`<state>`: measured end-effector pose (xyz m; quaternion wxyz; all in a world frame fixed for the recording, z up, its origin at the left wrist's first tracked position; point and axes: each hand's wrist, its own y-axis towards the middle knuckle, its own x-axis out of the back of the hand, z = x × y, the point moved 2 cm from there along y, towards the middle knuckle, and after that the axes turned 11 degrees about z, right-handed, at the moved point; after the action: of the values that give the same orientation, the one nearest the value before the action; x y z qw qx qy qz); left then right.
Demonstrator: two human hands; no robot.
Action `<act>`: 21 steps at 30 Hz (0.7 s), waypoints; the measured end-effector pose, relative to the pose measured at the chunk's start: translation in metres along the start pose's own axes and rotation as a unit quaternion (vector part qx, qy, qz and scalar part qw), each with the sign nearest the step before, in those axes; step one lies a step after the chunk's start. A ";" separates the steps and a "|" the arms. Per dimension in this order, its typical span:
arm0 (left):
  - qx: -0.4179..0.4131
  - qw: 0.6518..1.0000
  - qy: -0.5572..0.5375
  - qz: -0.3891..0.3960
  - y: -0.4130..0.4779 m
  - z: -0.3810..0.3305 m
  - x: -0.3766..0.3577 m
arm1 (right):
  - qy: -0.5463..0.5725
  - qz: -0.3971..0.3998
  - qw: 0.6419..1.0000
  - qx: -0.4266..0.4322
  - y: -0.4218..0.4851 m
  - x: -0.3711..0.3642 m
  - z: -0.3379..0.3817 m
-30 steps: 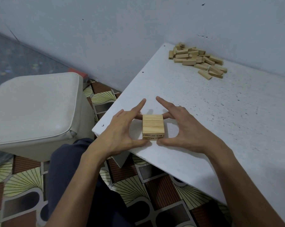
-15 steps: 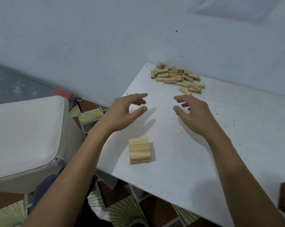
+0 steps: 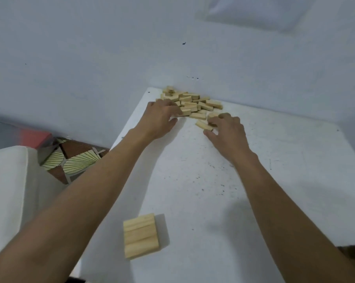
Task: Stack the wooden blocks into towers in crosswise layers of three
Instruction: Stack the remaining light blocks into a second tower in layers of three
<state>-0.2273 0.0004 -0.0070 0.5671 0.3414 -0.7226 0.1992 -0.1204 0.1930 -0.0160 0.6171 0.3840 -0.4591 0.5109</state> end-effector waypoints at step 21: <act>-0.010 0.999 -0.003 -0.042 -0.013 0.003 0.002 | -0.045 -0.020 0.998 0.042 0.021 -0.006 0.009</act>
<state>-0.2202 -0.0115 -0.0074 0.5759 0.3661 -0.7116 0.1668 -0.1429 0.1864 -0.0194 0.5892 0.4411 -0.4568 0.4995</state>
